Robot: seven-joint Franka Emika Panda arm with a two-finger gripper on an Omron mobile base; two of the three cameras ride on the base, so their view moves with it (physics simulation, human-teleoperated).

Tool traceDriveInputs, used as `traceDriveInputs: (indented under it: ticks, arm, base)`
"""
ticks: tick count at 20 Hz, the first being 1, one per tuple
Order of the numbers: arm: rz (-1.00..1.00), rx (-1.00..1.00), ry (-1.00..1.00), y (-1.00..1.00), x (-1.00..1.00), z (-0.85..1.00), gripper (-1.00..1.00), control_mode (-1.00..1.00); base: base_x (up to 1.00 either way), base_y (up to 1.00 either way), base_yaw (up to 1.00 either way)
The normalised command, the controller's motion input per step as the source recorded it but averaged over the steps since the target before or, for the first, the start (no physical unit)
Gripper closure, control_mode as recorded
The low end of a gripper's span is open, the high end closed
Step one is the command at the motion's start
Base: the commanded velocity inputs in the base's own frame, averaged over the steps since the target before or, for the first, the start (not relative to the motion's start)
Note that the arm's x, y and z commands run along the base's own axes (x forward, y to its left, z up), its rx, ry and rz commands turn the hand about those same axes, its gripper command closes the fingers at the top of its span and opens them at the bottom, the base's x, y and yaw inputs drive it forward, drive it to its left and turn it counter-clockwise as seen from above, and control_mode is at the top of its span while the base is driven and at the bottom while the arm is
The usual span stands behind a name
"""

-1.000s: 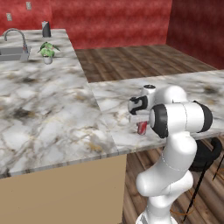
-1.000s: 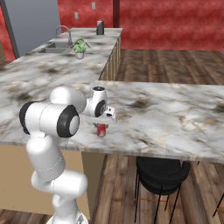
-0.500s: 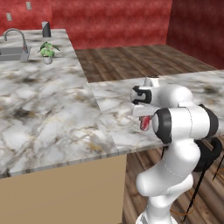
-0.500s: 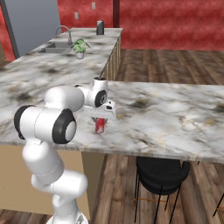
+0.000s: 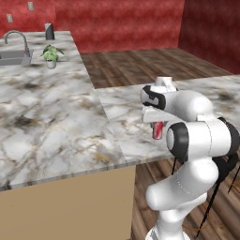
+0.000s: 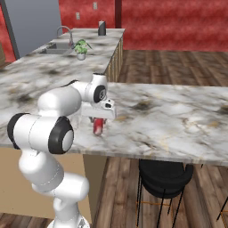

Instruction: Four empty soda cans are scattered around the kitchen. Gather all the cans and cluster them next to the stove for recycling.

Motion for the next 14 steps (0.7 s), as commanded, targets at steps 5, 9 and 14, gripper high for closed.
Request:
traceDriveInputs:
  ticks: [5,9,14]
  arm:
    - [0.00,0.00,0.23,0.11,-0.05,0.14,1.00,-1.00]
    - [0.00,0.00,0.19,0.09,-0.05,0.21,1.00,-1.00]
    - [0.00,0.00,0.23,0.08,-0.14,0.12,1.00,-1.00]
  base:
    - [0.00,0.00,0.00]
    - [0.00,0.00,0.00]
    - [0.00,0.00,0.00]
